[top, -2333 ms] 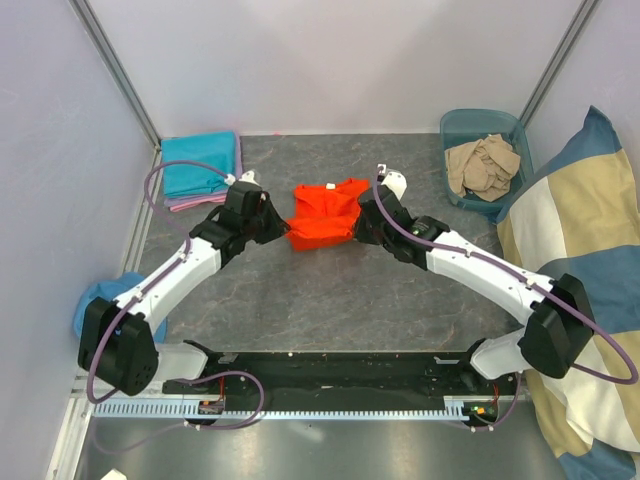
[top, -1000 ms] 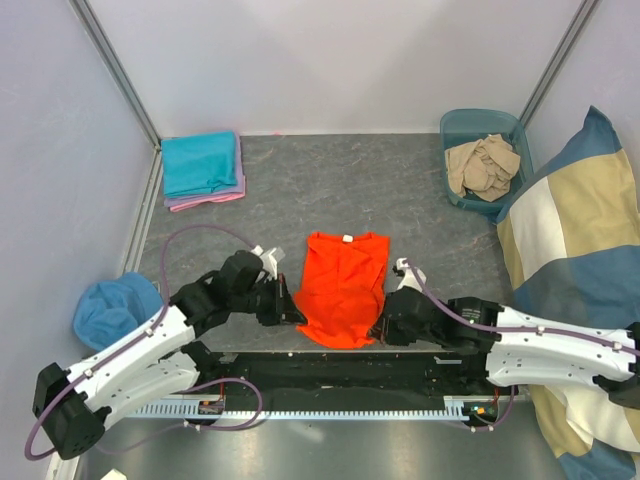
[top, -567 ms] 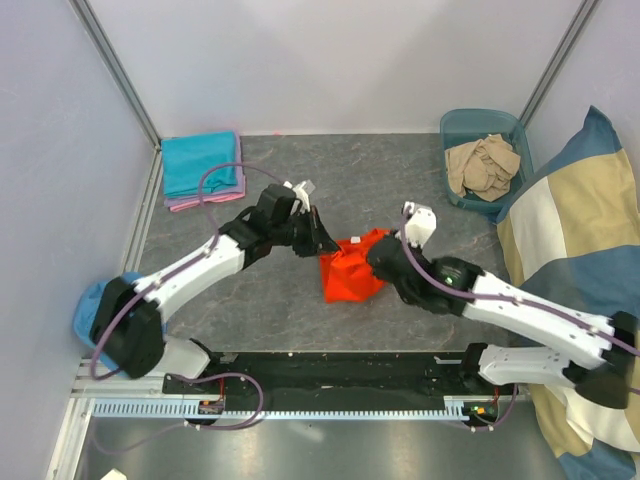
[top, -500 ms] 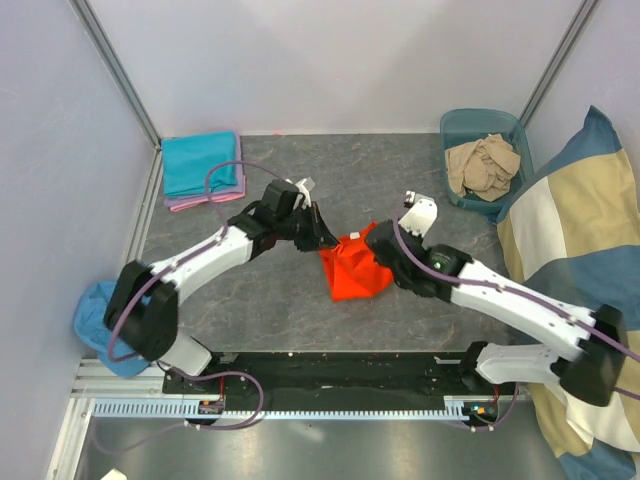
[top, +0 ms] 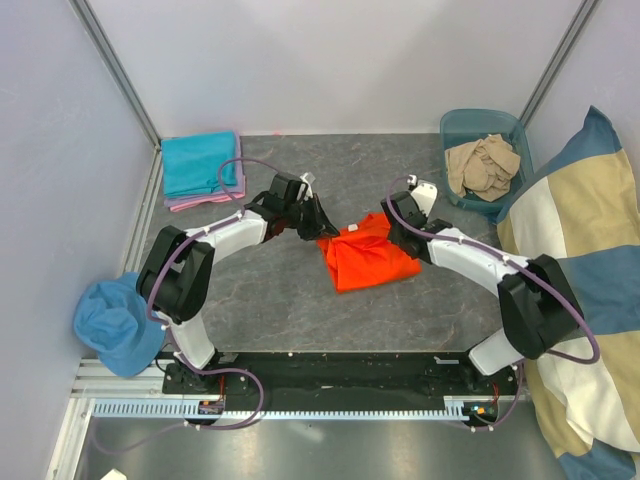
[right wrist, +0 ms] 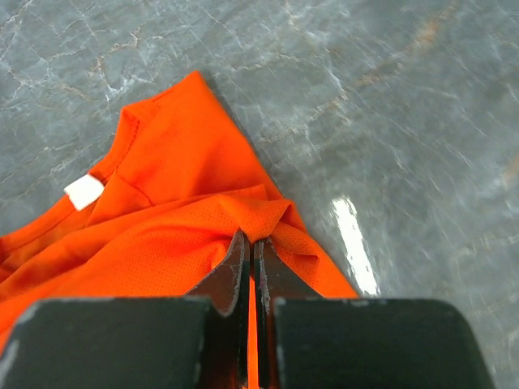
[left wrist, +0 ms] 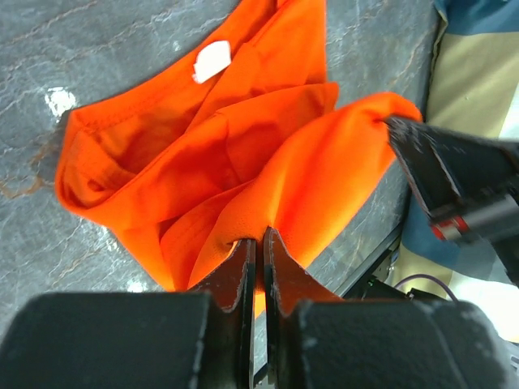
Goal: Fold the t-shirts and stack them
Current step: Fold the long partially folded tshirt into a neat square
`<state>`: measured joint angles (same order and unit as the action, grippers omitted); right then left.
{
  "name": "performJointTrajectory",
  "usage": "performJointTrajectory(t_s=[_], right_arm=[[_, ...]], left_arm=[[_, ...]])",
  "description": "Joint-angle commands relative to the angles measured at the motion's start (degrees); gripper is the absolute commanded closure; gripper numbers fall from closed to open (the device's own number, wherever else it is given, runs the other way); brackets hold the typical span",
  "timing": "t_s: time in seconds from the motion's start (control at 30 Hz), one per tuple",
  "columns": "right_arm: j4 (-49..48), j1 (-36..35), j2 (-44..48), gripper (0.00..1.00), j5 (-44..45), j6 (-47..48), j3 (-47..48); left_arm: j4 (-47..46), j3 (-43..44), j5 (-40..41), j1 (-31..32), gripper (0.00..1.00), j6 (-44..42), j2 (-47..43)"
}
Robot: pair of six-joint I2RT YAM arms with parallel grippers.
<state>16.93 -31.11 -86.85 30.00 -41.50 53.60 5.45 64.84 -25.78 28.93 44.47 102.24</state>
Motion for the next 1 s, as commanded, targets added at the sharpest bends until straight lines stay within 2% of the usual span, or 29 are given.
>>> performJointTrajectory(t_s=[0.0, 0.33, 0.77, 0.97], right_arm=[[-5.2, 2.9, -4.1, 1.0, -4.6, 6.2, 5.1], [-6.7, 5.5, -13.3, 1.0, -10.5, 10.3, 14.1], [-6.6, 5.6, -16.7, 1.0, -14.9, 13.0, 21.7], [-6.4, 5.6, -19.2, 1.0, -18.7, 14.6, 26.8]], left_arm=[[-3.3, -0.5, -1.7, -1.1, 0.98, -1.2, -1.7], [-5.1, -5.3, -3.3, -1.7, 0.98, 0.5, -4.3], [-7.7, -14.5, -4.5, -1.6, 0.98, 4.4, -13.6], [-8.3, -17.2, -4.7, -1.6, 0.98, 4.7, -15.0]])
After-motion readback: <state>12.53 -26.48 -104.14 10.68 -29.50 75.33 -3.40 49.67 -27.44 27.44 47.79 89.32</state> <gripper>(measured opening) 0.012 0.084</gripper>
